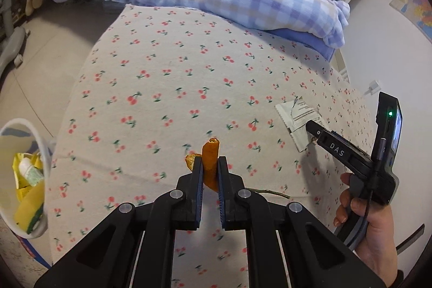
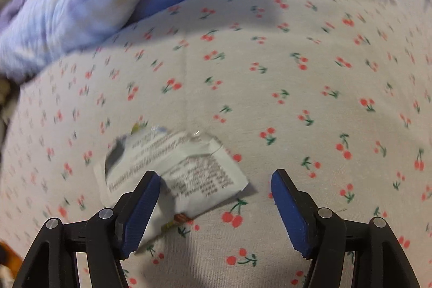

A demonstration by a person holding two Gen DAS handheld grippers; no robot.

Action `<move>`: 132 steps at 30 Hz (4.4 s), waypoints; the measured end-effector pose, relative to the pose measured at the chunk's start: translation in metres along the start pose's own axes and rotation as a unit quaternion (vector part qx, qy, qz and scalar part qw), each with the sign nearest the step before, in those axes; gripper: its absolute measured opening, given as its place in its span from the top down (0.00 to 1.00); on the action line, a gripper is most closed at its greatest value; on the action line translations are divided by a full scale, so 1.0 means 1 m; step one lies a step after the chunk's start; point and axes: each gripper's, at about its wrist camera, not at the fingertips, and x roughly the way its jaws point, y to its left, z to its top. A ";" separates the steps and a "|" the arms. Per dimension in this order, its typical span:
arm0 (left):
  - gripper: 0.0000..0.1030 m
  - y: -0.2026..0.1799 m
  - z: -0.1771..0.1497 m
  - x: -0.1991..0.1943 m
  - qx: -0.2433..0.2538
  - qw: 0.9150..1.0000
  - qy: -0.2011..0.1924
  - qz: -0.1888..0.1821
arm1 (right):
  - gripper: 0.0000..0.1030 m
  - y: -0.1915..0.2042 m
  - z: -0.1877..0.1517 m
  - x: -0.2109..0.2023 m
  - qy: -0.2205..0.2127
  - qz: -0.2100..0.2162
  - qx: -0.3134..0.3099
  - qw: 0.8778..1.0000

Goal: Collect trash

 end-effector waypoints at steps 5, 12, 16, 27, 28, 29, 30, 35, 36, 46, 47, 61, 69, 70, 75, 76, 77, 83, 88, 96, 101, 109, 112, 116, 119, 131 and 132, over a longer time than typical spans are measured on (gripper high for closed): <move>0.90 0.021 -0.010 -0.008 -0.016 1.000 0.011 -0.007 | 0.58 0.018 -0.007 -0.003 -0.003 -0.002 -0.072 0.997; 0.90 0.039 -0.022 -0.032 -0.016 1.000 0.000 -0.021 | 0.84 0.026 -0.018 -0.020 0.008 0.056 -0.096 0.994; 0.90 0.055 -0.029 -0.051 -0.014 1.000 -0.012 -0.019 | 0.86 0.023 -0.023 -0.042 -0.006 0.084 -0.087 0.993; 0.90 0.108 -0.049 -0.090 -0.019 0.999 -0.040 0.001 | 0.95 0.053 -0.052 -0.096 -0.048 0.128 -0.120 0.983; 0.90 0.112 -0.049 -0.093 -0.020 0.999 -0.043 0.003 | 0.95 0.057 -0.054 -0.101 -0.053 0.130 -0.126 0.982; 0.90 0.118 -0.050 -0.097 -0.021 0.999 -0.048 0.007 | 0.95 0.061 -0.055 -0.104 -0.057 0.133 -0.130 0.981; 0.90 0.124 -0.052 -0.101 -0.022 0.998 -0.052 0.011 | 0.95 0.065 -0.057 -0.108 -0.062 0.137 -0.135 0.979; 0.90 0.155 -0.058 -0.115 -0.035 0.997 -0.065 0.026 | 0.95 0.093 -0.067 -0.125 -0.077 0.156 -0.162 0.971; 0.90 0.162 -0.059 -0.118 -0.039 0.997 -0.066 0.029 | 0.95 0.099 -0.069 -0.127 -0.079 0.159 -0.168 0.970; 0.90 0.232 -0.071 -0.131 -0.098 0.991 -0.075 0.058 | 0.95 0.161 -0.082 -0.140 -0.084 0.200 -0.212 0.953; 0.90 0.236 -0.071 -0.131 -0.103 0.990 -0.075 0.060 | 0.95 0.166 -0.083 -0.139 -0.083 0.203 -0.215 0.952; 0.63 0.279 -0.059 -0.117 -0.153 0.984 -0.054 0.071 | 0.95 0.235 -0.102 -0.139 -0.072 0.245 -0.252 0.933; 0.14 0.280 -0.070 -0.128 -0.139 0.979 -0.053 0.139 | 0.95 0.275 -0.115 -0.127 -0.048 0.263 -0.266 0.926; 0.14 0.282 -0.072 -0.129 -0.140 0.979 -0.051 0.140 | 0.94 0.281 -0.117 -0.124 -0.044 0.265 -0.267 0.926; 0.13 0.294 -0.080 -0.138 -0.150 0.978 -0.044 0.138 | 0.94 0.309 -0.123 -0.107 -0.019 0.282 -0.259 0.924; 0.13 0.297 -0.082 -0.140 -0.152 0.978 -0.045 0.139 | 0.94 0.315 -0.123 -0.103 -0.012 0.289 -0.254 0.923; 0.13 0.300 -0.083 -0.142 -0.153 0.977 -0.046 0.141 | 0.94 0.319 -0.124 -0.100 -0.006 0.297 -0.249 0.922; 0.13 0.314 -0.089 -0.147 -0.159 0.974 -0.049 0.152 | 0.92 0.349 -0.128 -0.081 0.028 0.340 -0.219 0.914; 0.13 0.320 -0.090 -0.146 -0.155 0.974 -0.046 0.157 | 0.92 0.361 -0.132 -0.066 0.043 0.343 -0.212 0.914; 0.03 0.296 -0.095 -0.153 -0.128 0.977 -0.058 0.157 | 0.44 0.338 -0.120 -0.067 0.056 0.337 -0.172 0.924; 0.00 0.256 -0.105 -0.161 -0.104 0.982 -0.076 0.139 | 0.32 0.313 -0.119 -0.109 0.010 0.283 -0.201 0.938; 0.00 0.177 -0.132 -0.166 -0.048 0.987 -0.097 0.122 | 0.19 0.239 -0.135 -0.177 -0.055 0.189 -0.214 0.957; 0.00 0.154 -0.146 -0.163 -0.035 0.988 -0.096 0.117 | 0.18 0.212 -0.144 -0.195 -0.067 0.154 -0.204 0.964; 0.00 0.130 -0.161 -0.165 -0.020 0.987 -0.105 0.120 | 0.17 0.181 -0.160 -0.212 -0.084 0.113 -0.190 0.972; 0.00 0.116 -0.171 -0.170 -0.009 0.983 -0.124 0.132 | 0.15 0.162 -0.178 -0.222 -0.109 0.089 -0.185 0.973; 0.00 0.098 -0.185 -0.166 0.014 0.975 -0.153 0.160 | 0.10 0.134 -0.214 -0.211 -0.159 0.010 -0.180 0.971; 0.00 0.098 -0.185 -0.166 0.013 0.976 -0.152 0.158 | 0.10 0.133 -0.214 -0.208 -0.153 0.014 -0.178 0.972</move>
